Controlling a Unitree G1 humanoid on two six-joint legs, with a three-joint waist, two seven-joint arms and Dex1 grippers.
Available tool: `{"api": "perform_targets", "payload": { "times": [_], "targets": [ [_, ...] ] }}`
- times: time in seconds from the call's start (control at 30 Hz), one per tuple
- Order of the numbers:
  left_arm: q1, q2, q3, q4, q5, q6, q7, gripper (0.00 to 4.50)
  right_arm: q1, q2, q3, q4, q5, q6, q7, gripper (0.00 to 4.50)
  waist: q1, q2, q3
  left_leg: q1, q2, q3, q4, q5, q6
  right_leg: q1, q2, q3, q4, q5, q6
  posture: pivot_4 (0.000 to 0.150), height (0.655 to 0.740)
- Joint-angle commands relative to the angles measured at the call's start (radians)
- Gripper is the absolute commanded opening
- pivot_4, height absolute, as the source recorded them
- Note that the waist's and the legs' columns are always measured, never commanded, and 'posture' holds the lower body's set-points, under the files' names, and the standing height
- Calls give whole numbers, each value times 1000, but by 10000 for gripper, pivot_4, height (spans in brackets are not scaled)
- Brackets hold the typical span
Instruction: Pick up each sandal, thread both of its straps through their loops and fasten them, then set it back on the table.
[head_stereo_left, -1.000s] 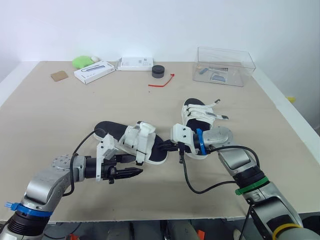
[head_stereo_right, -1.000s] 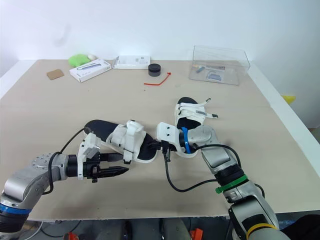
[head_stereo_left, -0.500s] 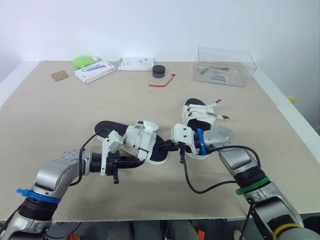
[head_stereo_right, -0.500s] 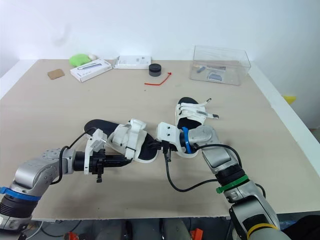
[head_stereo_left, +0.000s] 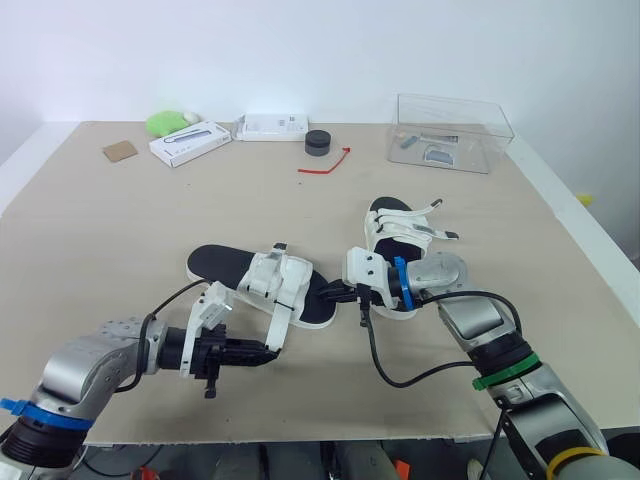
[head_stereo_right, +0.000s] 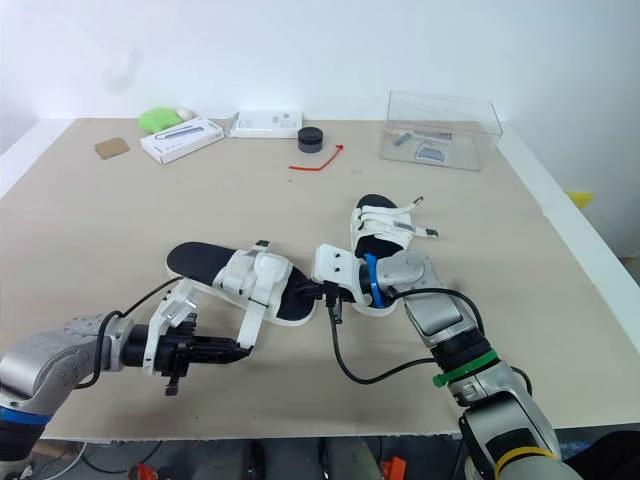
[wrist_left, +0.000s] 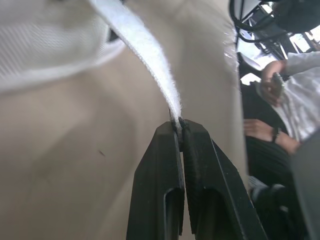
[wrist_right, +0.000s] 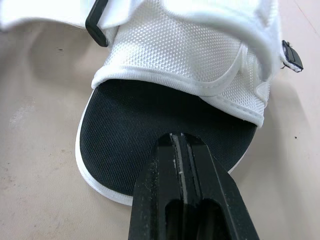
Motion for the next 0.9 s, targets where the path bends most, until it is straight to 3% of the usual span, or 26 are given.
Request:
{"api": "perform_targets", "payload": {
  "times": [0.03, 0.27, 0.67, 0.8, 0.9],
  "targets": [
    [32, 24, 65, -57, -63, 33, 0, 532, 6, -1, 13, -3, -12, 3, 8, 0, 0, 0, 0, 0, 0, 0, 0, 0, 0, 0, 0, 0, 0, 0, 0, 1500, 7400],
    [129, 38, 113, -158, -149, 82, 35, 532, -7, 4, 11, 25, -18, -12, 7, 0, 0, 0, 0, 0, 1, 0, 0, 0, 0, 0, -1, 0, 0, 0, 0, 1500, 7400],
    [197, 43, 109, -190, -111, 22, 89, 532, -15, 8, 14, 48, -21, -34, 11, 0, 0, 0, 0, 1, 1, 0, -1, 0, 0, 0, -1, -1, 0, -1, -2, 1500, 7400],
    [192, 68, 40, -204, 65, -195, 22, 14009, -14, 9, 16, 44, -20, -33, 15, 0, 0, 0, 0, 1, 0, 0, -1, 0, 0, 0, -1, -1, 0, -1, -2, 1500, 7400],
    [195, 68, 10, -192, 162, -348, -10, 29187, -11, 9, 17, 43, -21, -34, 16, 0, 0, 0, 0, 1, 0, 0, -1, 0, 0, 0, -2, -1, 0, -1, -3, 1500, 7400]
  ]
}}
